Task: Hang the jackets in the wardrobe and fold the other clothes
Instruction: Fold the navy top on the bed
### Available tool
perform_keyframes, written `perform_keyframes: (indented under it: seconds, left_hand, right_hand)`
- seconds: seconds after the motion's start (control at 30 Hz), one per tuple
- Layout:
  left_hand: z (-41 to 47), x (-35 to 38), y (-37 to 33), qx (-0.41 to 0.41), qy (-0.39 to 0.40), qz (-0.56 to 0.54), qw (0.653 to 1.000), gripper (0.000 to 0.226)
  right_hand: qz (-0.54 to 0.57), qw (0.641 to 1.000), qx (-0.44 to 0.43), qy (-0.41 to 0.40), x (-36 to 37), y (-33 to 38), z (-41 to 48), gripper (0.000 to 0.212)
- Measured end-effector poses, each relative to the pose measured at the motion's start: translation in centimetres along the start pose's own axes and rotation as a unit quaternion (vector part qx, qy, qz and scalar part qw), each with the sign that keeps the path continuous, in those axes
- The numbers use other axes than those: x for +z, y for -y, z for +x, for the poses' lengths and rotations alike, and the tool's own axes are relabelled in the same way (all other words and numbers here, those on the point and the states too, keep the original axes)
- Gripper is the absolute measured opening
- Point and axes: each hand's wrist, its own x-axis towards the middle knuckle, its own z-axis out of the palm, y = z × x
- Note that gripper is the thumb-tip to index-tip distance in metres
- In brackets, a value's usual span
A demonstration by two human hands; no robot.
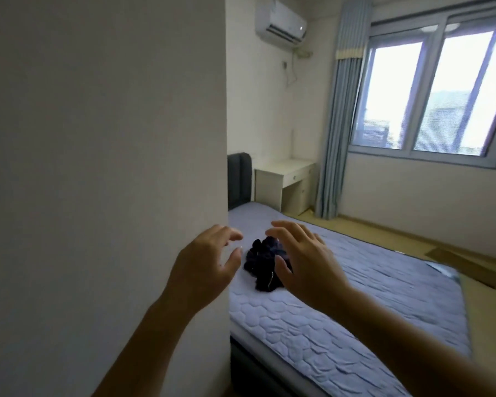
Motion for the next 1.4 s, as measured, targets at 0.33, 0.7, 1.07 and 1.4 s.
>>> perform_keyframes:
  seconds: [0.33, 0.7, 1.07, 1.4]
  left_hand:
    - [14.4, 21.2, 3.4, 0.014, 0.101, -0.094, 0.99, 0.015]
    - [22.8, 47.7, 13.4, -0.136, 0.226, -0.037, 0.964, 0.013]
    - [28.6, 74.2, 33.9, -0.145, 0.408, 0.137, 0.891, 0.026]
    - [29.3, 91.7, 50.4, -0.147, 0.449, 0.185, 0.862, 0.055]
  right_hand:
    - [-0.034, 0.987, 0.142, 0.067, 8.2, -20.5, 3.3, 0.04]
    - [0.03, 0.936, 0.266, 0.228, 25.6, -44.8, 8.8, 0.044]
    - [0.014, 0.904, 0.293, 0.31, 51.8, -60.2, 14.1, 0.048]
    - [0.063, 0.892, 0.317, 0.317, 74.4, -64.4, 14.2, 0.063]
